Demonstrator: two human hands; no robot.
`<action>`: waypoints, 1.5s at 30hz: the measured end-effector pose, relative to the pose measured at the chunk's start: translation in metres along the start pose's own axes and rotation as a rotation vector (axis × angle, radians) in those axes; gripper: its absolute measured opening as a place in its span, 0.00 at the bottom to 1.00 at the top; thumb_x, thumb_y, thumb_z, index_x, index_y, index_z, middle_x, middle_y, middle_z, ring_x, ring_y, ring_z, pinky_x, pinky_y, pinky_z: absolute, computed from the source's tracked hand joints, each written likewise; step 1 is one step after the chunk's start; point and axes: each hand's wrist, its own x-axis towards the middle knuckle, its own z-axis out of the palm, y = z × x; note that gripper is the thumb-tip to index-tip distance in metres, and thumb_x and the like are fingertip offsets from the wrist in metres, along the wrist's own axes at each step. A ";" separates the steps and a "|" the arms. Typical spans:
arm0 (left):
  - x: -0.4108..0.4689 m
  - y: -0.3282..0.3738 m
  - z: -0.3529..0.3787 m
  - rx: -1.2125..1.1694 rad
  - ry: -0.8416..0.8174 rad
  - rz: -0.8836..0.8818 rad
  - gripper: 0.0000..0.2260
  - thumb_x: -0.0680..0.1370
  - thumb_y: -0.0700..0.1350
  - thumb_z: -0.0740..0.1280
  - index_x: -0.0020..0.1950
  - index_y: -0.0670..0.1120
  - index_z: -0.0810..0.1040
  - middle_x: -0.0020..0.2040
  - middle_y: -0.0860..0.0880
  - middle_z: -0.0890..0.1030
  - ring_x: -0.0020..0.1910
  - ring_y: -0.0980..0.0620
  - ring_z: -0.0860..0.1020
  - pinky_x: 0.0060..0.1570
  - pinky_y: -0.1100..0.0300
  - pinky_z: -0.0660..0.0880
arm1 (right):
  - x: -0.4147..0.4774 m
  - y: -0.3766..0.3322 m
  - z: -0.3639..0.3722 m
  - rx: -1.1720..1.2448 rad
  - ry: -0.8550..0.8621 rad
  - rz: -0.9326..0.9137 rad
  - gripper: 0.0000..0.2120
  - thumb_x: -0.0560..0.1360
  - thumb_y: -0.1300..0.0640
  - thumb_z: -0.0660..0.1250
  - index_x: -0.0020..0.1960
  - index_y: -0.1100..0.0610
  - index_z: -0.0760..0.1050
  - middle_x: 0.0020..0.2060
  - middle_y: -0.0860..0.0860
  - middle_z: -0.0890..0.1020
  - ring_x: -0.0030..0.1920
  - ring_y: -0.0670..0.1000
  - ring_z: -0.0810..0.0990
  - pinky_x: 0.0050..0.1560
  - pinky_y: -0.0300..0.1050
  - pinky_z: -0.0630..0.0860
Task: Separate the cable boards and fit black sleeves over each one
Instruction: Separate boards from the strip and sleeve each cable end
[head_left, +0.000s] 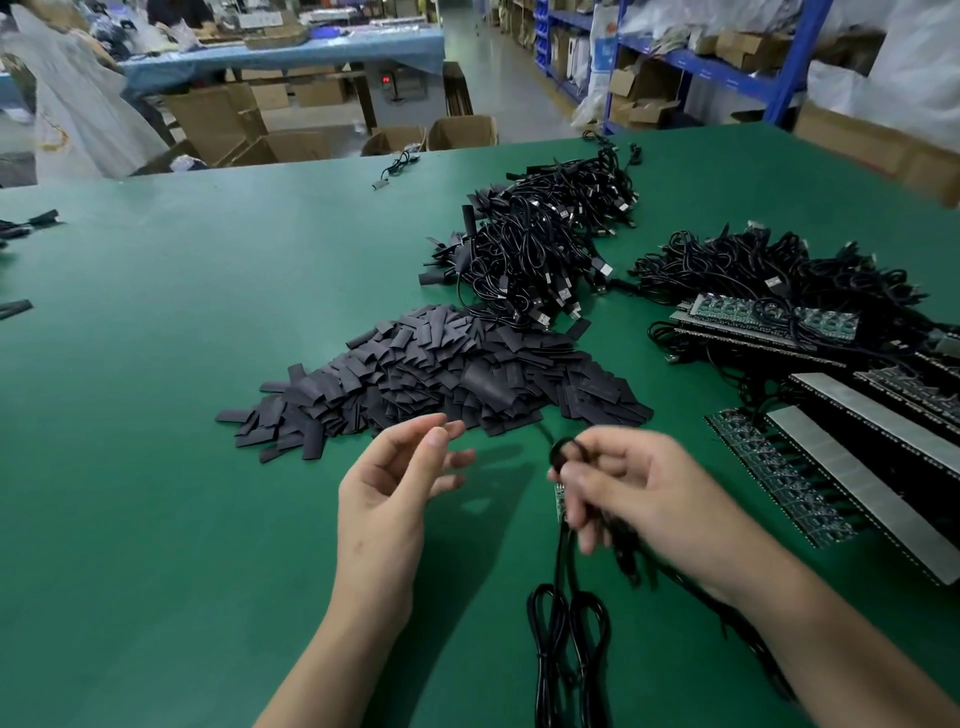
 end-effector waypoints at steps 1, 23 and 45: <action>0.000 -0.001 0.000 0.056 -0.017 0.011 0.11 0.76 0.51 0.70 0.53 0.47 0.85 0.52 0.48 0.87 0.48 0.50 0.86 0.44 0.62 0.81 | 0.005 -0.006 -0.006 -0.028 0.069 -0.026 0.06 0.80 0.53 0.68 0.45 0.47 0.82 0.38 0.53 0.86 0.34 0.50 0.84 0.38 0.38 0.80; -0.011 -0.022 0.015 1.208 -0.510 0.342 0.29 0.73 0.73 0.58 0.70 0.62 0.76 0.61 0.61 0.69 0.62 0.57 0.67 0.62 0.57 0.66 | 0.022 0.013 -0.015 -0.744 0.279 0.111 0.10 0.73 0.38 0.70 0.41 0.43 0.80 0.36 0.41 0.81 0.36 0.42 0.77 0.38 0.41 0.76; -0.008 -0.008 0.012 0.427 -0.357 -0.024 0.01 0.75 0.47 0.77 0.44 0.51 0.87 0.38 0.51 0.86 0.37 0.57 0.80 0.40 0.63 0.75 | 0.005 0.038 0.016 -0.072 0.214 -0.007 0.15 0.65 0.39 0.75 0.49 0.43 0.84 0.43 0.45 0.87 0.45 0.45 0.86 0.53 0.46 0.82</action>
